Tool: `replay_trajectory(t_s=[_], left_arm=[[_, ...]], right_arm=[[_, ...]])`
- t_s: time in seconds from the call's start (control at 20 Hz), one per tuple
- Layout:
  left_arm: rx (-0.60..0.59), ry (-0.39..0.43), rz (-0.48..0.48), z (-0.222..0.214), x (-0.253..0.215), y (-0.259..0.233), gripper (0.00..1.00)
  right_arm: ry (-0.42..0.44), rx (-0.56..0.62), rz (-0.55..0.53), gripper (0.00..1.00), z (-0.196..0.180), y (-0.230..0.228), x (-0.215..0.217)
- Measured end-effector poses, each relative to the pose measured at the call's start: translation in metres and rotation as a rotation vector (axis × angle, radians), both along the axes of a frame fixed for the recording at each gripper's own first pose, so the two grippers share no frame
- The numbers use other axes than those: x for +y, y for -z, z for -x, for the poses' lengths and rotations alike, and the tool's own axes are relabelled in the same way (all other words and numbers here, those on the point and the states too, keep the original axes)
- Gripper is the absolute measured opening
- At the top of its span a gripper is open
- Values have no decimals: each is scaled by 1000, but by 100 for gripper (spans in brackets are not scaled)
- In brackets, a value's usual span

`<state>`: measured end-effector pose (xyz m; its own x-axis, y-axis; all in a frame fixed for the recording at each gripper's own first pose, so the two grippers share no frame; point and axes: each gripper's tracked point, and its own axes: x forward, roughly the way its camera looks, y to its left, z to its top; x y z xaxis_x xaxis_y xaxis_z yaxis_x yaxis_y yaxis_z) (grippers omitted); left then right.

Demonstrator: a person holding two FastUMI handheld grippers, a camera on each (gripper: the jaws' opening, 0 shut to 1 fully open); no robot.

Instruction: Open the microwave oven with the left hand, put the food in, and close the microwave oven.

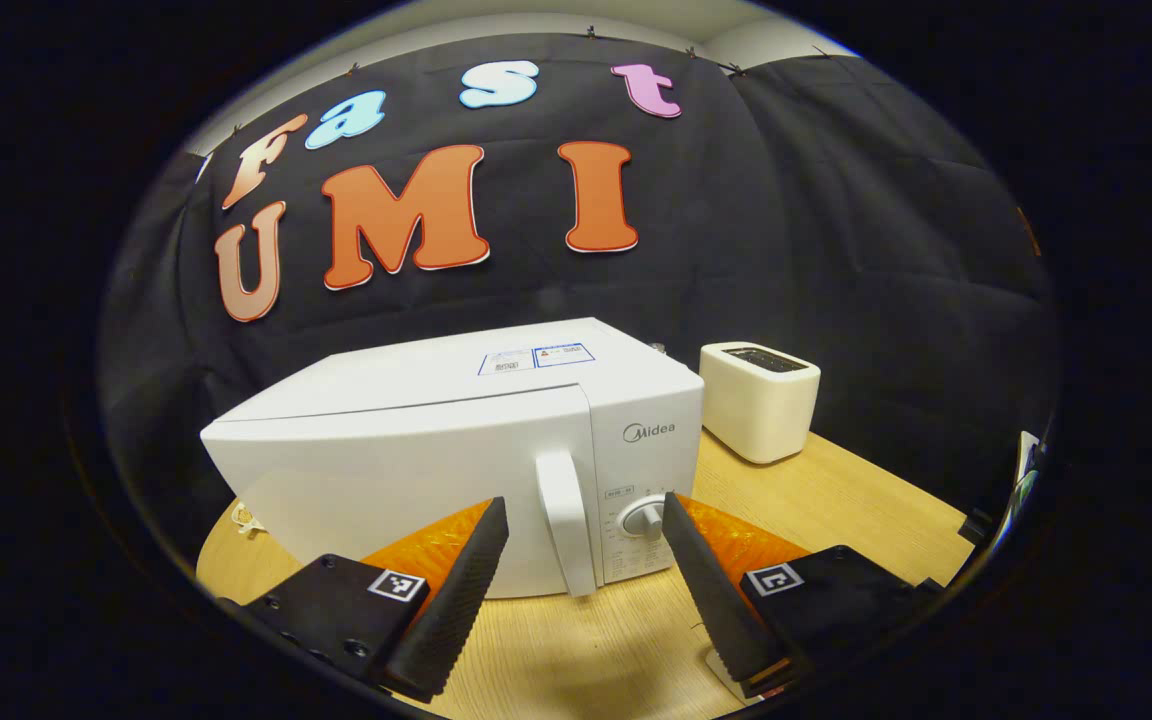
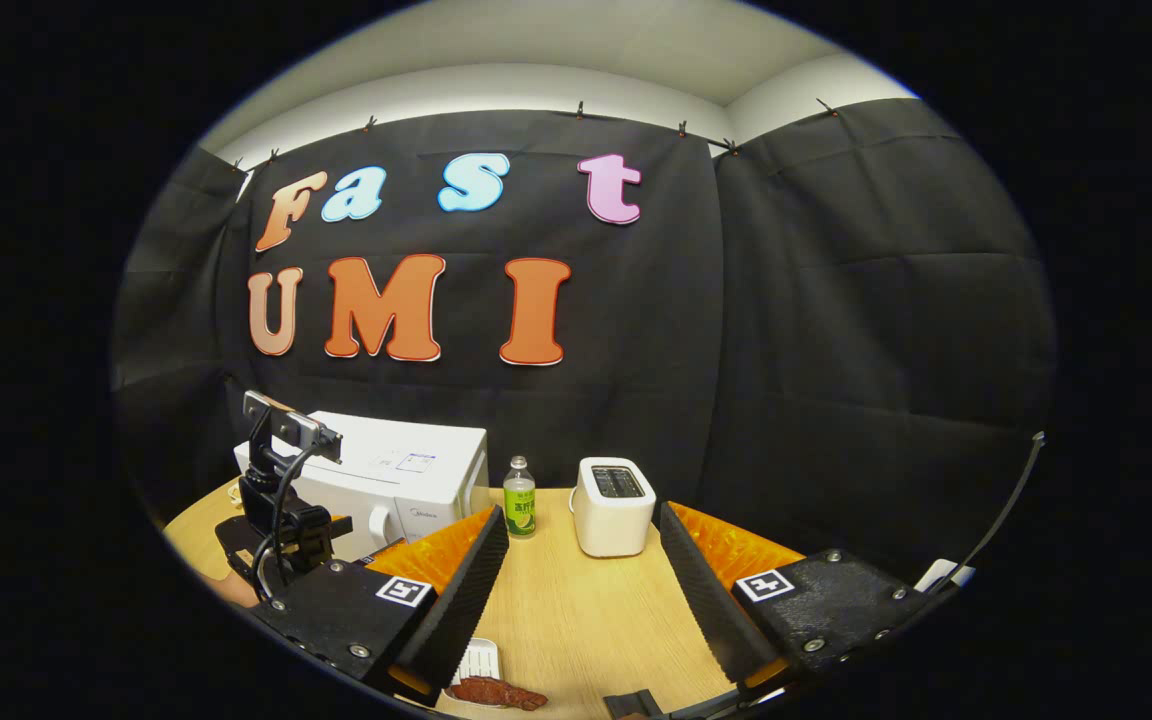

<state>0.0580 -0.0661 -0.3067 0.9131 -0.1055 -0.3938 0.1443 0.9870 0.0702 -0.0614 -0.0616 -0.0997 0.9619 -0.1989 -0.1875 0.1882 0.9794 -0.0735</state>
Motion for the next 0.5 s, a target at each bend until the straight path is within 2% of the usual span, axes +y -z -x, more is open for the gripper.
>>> replay_trajectory(t_s=[0.05,0.15,0.2,0.35,0.45,0.5], left_arm=[[15,-3,-5,-1,1,6,100],[28,-14,17,-4,0,12,100],[42,-36,24,-6,4,16,94],[89,-69,31,-12,11,36,94],[74,-93,0,-20,21,39,94],[61,-93,4,-24,22,39,80]], right_arm=[[13,6,-7,95,2,2,-3],[27,8,-20,95,4,1,-10],[36,6,-17,95,5,0,-14],[54,11,-1,95,9,2,-21],[61,18,5,95,11,3,-23],[65,20,9,95,12,4,-24]])
